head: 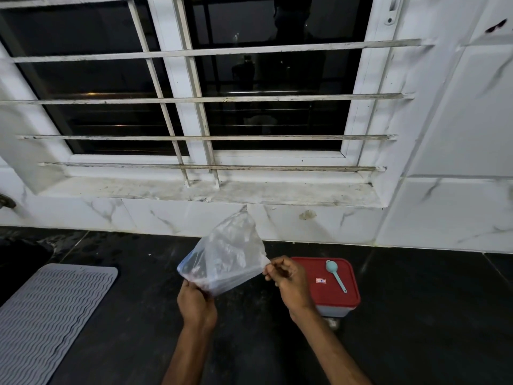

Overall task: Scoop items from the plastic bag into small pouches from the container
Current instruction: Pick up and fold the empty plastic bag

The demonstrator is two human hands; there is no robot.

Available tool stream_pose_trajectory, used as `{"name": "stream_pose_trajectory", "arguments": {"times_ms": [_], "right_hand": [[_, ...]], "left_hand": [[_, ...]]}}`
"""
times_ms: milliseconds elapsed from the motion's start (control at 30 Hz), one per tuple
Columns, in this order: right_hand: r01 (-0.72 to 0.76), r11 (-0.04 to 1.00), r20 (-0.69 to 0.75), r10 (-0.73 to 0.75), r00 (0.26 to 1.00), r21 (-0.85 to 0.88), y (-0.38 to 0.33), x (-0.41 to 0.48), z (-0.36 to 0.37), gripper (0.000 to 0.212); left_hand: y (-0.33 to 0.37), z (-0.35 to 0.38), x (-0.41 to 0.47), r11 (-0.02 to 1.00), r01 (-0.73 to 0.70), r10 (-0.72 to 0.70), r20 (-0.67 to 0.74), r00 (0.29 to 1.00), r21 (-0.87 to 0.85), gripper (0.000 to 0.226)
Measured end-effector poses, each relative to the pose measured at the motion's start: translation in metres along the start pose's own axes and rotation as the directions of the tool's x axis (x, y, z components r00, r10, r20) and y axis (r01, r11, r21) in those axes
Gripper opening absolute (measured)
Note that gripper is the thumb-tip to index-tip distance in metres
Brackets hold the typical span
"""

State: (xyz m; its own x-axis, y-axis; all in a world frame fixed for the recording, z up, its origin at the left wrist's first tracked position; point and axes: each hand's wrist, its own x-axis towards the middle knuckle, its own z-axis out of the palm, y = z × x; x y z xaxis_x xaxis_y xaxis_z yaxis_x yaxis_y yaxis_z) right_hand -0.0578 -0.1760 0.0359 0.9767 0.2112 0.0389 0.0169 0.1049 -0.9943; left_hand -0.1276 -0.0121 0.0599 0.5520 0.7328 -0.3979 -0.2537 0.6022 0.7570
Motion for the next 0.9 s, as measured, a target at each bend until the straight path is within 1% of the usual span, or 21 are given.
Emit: {"name": "stream_pose_trajectory", "arguments": {"times_ms": [33,67,100,133,167,200,233,267,300,333,367,433,500,567,633,667,733,767,800,833,900], "right_hand": [[-0.003,1.0,0.011,0.003,1.0,0.001,0.001,-0.001,0.001,0.016],[-0.003,1.0,0.011,0.002,1.0,0.011,0.002,-0.003,0.002,0.016],[0.0,1.0,-0.002,0.0,1.0,0.026,0.002,-0.005,0.002,0.016],[0.006,0.999,-0.024,-0.005,1.0,0.042,0.002,-0.006,0.0,0.014],[0.016,0.998,-0.041,-0.014,0.999,0.053,0.001,-0.006,-0.005,0.012],[0.031,0.998,-0.037,-0.029,0.999,0.055,0.0,-0.005,-0.01,0.01],[0.051,0.998,-0.008,-0.05,0.999,0.039,-0.002,-0.004,-0.016,0.011],[0.072,0.997,0.034,-0.073,0.997,0.013,-0.003,-0.004,-0.021,0.012],[0.087,0.996,0.077,-0.085,0.993,-0.019,-0.004,-0.004,-0.025,0.014],[0.089,0.995,0.11,-0.085,0.99,-0.039,-0.005,-0.004,-0.029,0.017],[0.088,0.994,0.134,-0.079,0.988,-0.064,-0.004,-0.004,-0.031,0.019],[0.11,0.986,0.176,-0.088,0.981,-0.121,-0.002,-0.007,-0.035,0.021],[0.128,0.973,0.222,-0.084,0.971,-0.193,0.001,-0.01,-0.04,0.018],[0.123,0.952,0.255,-0.05,0.966,-0.279,0.004,-0.01,-0.045,0.016],[0.084,0.938,0.237,-0.002,0.971,-0.335,0.007,-0.008,-0.051,0.018],[0.071,0.938,0.206,0.001,0.979,-0.339,0.008,-0.006,-0.053,0.021],[0.054,0.958,0.098,-0.028,0.995,-0.28,0.004,0.0,-0.054,0.024],[0.052,0.974,0.064,-0.039,0.997,-0.22,-0.002,0.003,-0.051,0.021],[0.048,0.986,0.059,-0.039,0.998,-0.161,-0.01,0.007,-0.046,0.021],[0.041,0.993,0.077,-0.033,0.996,-0.114,-0.019,0.011,-0.04,0.027],[0.064,0.995,0.117,-0.055,0.992,-0.077,-0.035,0.017,-0.027,0.035]], "left_hand": [[-0.001,0.002,-0.002,0.996,-0.062,0.063,-0.007,0.998,0.056,0.036],[-0.001,0.002,-0.002,0.986,-0.126,0.127,-0.011,0.992,0.11,0.031],[0.0,0.0,0.001,0.977,-0.17,0.173,-0.007,0.985,0.131,0.029],[0.003,-0.004,0.006,0.981,-0.154,0.158,-0.018,0.987,0.121,0.039],[0.009,-0.009,0.013,0.991,-0.095,0.095,0.002,0.995,0.093,0.051],[0.017,-0.014,0.022,0.996,-0.031,0.025,0.073,0.997,0.082,0.061],[0.028,-0.018,0.027,0.994,0.03,-0.049,0.188,0.981,0.105,0.071],[0.038,-0.019,0.032,0.978,0.059,-0.12,0.313,0.942,0.198,0.081],[0.047,-0.019,0.033,0.945,0.052,-0.192,0.419,0.887,0.323,0.087],[0.055,-0.016,0.034,0.9,0.019,-0.249,0.481,0.841,0.435,0.086],[0.061,-0.012,0.031,0.861,-0.02,-0.28,0.505,0.817,0.509,0.078],[0.067,-0.002,0.032,0.818,-0.097,-0.252,0.504,0.826,0.567,0.057],[0.068,0.005,0.035,0.827,-0.139,-0.164,0.472,0.866,0.544,0.044],[0.067,0.004,0.04,0.85,-0.177,-0.088,0.465,0.881,0.497,0.035],[0.065,0.0,0.044,0.872,-0.232,-0.001,0.477,0.879,0.43,0.024],[0.065,-0.003,0.045,0.878,-0.263,0.042,0.481,0.876,0.401,0.023],[0.063,-0.004,0.042,0.858,-0.342,0.119,0.498,0.859,0.384,0.026],[0.062,-0.004,0.039,0.836,-0.388,0.146,0.524,0.839,0.388,0.025],[0.06,-0.003,0.036,0.812,-0.431,0.162,0.558,0.814,0.394,0.023],[0.057,-0.001,0.032,0.797,-0.46,0.165,0.59,0.791,0.393,0.021],[0.051,-0.001,0.026,0.777,-0.501,0.169,0.639,0.75,0.382,0.021]]}}
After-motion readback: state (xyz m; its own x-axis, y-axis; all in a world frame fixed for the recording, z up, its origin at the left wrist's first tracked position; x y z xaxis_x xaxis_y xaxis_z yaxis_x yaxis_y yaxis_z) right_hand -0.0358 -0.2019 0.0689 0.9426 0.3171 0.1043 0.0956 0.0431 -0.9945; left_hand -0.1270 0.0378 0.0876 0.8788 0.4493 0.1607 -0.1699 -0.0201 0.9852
